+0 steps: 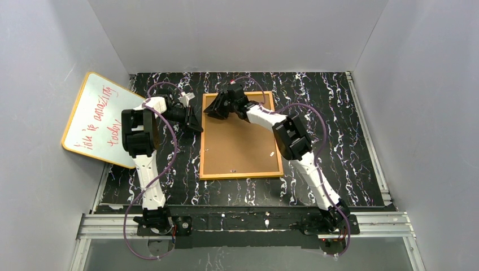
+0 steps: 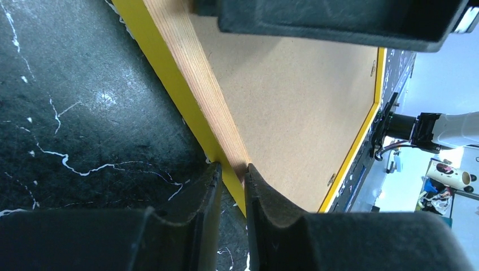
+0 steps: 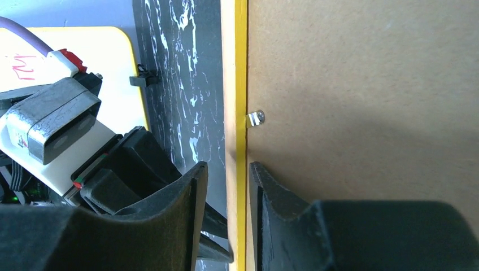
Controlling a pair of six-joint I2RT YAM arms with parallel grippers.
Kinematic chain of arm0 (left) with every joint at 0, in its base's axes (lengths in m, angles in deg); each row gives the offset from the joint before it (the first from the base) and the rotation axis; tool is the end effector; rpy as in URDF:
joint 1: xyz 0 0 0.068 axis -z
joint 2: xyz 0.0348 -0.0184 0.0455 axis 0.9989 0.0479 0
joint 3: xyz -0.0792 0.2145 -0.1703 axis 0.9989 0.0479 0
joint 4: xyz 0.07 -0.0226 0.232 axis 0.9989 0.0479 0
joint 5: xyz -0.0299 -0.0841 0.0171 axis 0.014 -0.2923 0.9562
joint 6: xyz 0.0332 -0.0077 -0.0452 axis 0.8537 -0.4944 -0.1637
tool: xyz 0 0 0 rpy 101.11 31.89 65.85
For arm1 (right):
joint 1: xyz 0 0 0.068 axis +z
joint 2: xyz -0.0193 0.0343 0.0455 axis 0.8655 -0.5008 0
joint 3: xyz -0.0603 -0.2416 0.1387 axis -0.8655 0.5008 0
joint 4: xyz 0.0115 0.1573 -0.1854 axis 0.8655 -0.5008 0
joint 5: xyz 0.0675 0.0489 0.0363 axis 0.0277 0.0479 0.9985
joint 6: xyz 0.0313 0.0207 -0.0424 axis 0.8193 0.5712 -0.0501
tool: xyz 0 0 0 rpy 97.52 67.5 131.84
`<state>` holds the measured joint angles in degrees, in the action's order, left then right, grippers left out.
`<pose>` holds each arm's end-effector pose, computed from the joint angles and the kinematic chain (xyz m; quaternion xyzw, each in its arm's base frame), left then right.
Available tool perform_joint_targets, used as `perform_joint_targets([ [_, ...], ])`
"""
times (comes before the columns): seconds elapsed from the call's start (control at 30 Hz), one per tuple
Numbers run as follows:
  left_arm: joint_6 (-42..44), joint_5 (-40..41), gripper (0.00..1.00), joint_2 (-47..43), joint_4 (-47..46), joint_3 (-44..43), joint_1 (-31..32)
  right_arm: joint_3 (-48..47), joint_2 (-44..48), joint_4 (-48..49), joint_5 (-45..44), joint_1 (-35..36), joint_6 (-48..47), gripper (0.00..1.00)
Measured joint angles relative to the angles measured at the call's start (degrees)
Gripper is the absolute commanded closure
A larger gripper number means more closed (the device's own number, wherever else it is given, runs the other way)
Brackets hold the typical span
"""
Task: Put the photo into the frame
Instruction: Install the photo frame at the center of the board.
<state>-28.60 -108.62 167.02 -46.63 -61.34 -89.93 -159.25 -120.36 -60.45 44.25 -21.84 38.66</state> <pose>0.4352 -0.0111 0.1457 0.1473 0.8792 -0.4183 0.1742 0.4552 0.3735 0.1481 0.0862 0.8307 0.4986 0.2322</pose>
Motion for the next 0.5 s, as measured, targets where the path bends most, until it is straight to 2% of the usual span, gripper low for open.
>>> perform_joint_targets([
  [0.33,-0.2,-0.9,0.84,-0.3,-1.5,1.2,-0.3,-3.4,-2.8,1.1,-0.8,0.6,3.9,0.60],
  [0.4,-0.2,-0.9,0.81,-0.6,-1.6,1.5,-0.3,-4.9,-3.5,0.7,-0.9,0.5,3.8,0.57],
  [0.5,0.2,-0.7,0.74,-0.8,-1.2,1.6,-0.3,-5.4,-3.8,0.6,-0.4,0.1,3.3,0.45],
])
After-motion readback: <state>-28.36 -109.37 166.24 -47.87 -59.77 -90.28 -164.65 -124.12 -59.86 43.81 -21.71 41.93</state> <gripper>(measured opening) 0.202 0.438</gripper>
